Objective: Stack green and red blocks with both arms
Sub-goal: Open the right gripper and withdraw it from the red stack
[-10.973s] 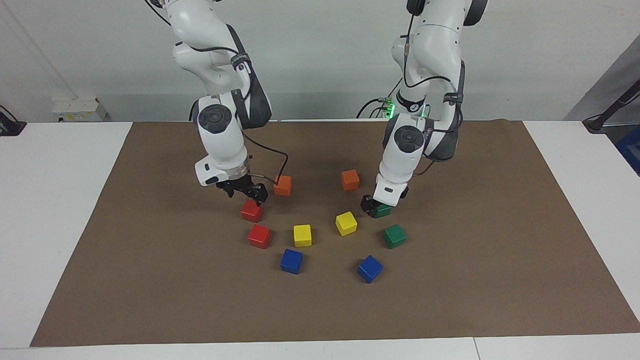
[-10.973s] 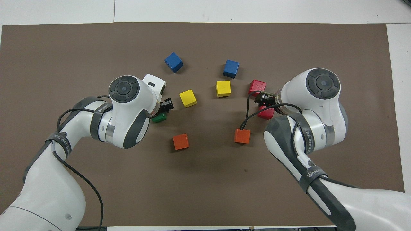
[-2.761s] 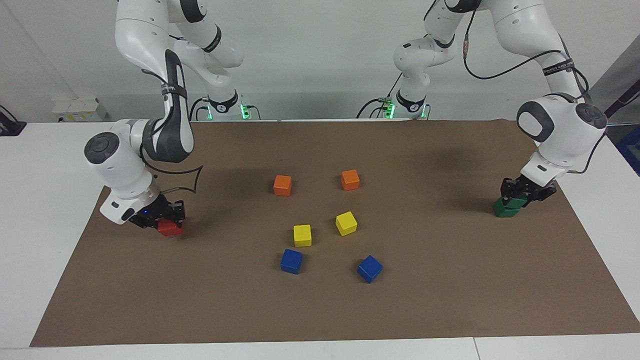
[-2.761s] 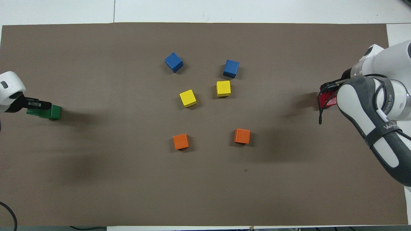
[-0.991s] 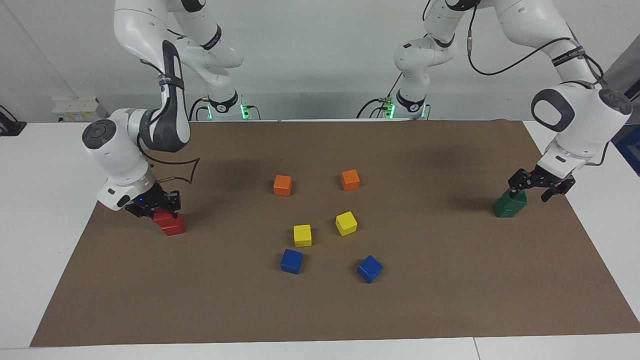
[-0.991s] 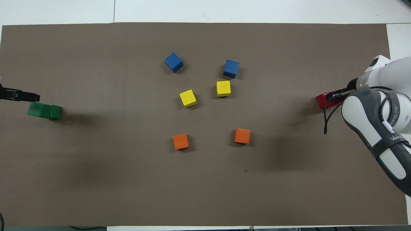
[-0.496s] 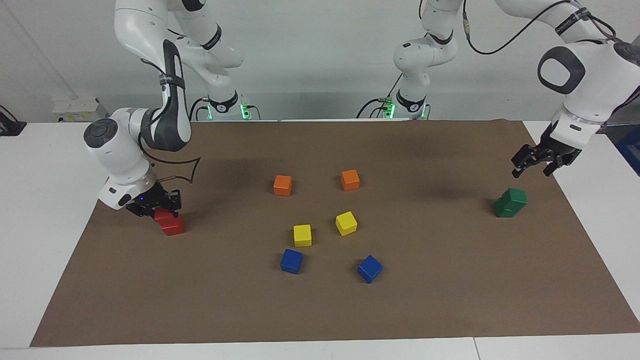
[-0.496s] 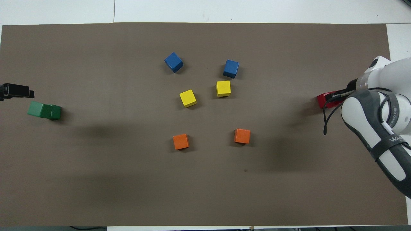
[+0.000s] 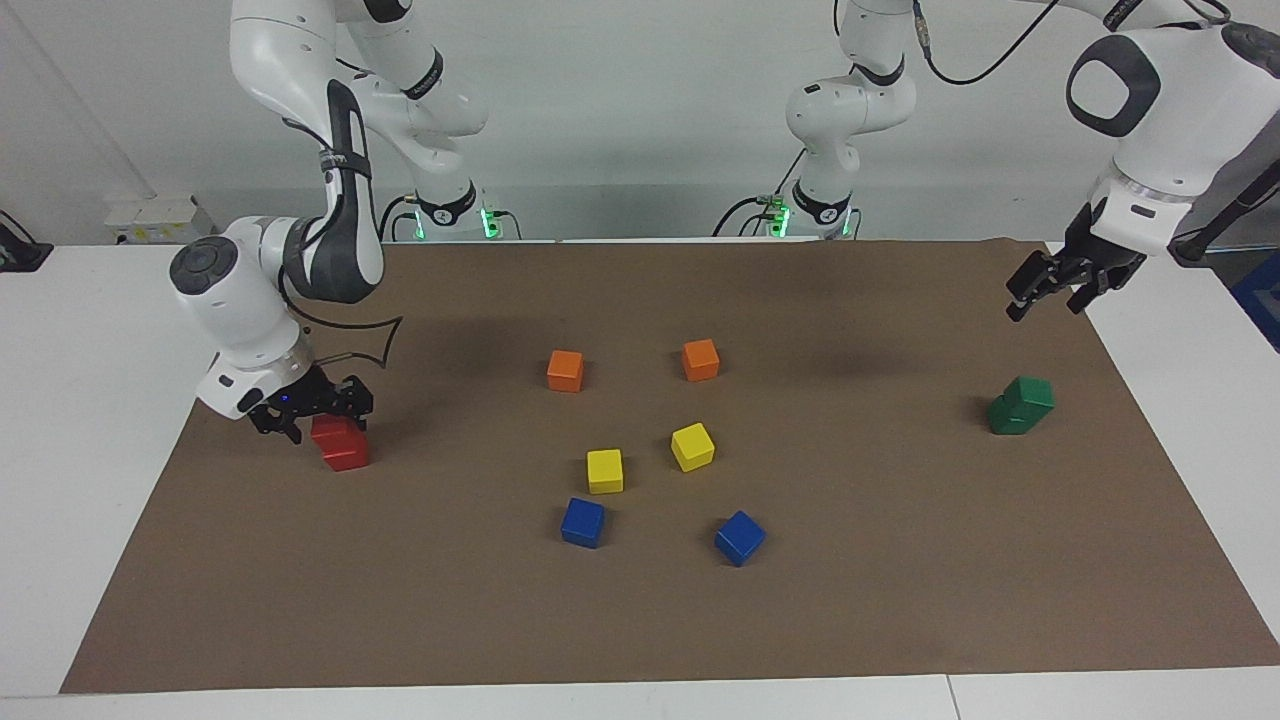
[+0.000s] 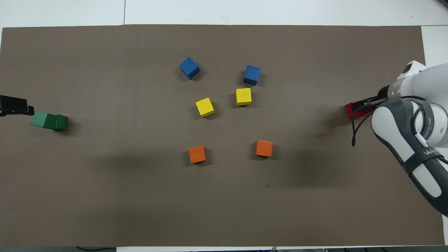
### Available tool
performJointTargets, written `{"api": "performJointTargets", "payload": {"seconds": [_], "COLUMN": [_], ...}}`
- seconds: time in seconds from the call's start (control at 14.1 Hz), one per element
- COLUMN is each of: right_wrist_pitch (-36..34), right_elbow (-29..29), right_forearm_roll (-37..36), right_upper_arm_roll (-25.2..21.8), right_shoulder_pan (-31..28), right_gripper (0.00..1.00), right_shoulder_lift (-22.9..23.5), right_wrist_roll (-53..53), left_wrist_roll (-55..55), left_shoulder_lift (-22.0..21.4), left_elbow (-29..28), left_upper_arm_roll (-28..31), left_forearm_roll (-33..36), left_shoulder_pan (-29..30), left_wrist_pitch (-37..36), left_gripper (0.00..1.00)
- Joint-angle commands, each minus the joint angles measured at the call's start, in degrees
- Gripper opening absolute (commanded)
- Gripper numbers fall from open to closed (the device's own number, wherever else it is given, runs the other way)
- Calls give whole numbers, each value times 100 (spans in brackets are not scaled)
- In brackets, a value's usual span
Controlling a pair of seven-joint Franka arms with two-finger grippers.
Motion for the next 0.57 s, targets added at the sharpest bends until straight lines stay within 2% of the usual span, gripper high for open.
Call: {"api": "performJointTargets", "payload": {"seconds": [0.0,0.28,0.5], "right_wrist_pitch": [-114,-1238,-1783], "right_elbow": [87,448,475], "right_forearm_roll": [-11,-11,-2], "right_upper_arm_roll": [31,66,75], "right_shoulder_pan": [20,380,495], "right_gripper": [100,100,100], "right_shoulder_lift": [-214,-951,-1496], "right_wrist_roll": [249,1251,1420], "left_wrist_roll": [-115,-290,-273], "left_shoulder_lift": [-34,63,177], "left_elbow": [306,676,799], "left_upper_arm_roll": [66,101,146], "left_forearm_roll": [25,34,287], "left_shoulder_pan": [-98,-247,-493], "left_wrist_pitch": [-449,-846,-1030], "left_gripper": [100,100,100]}}
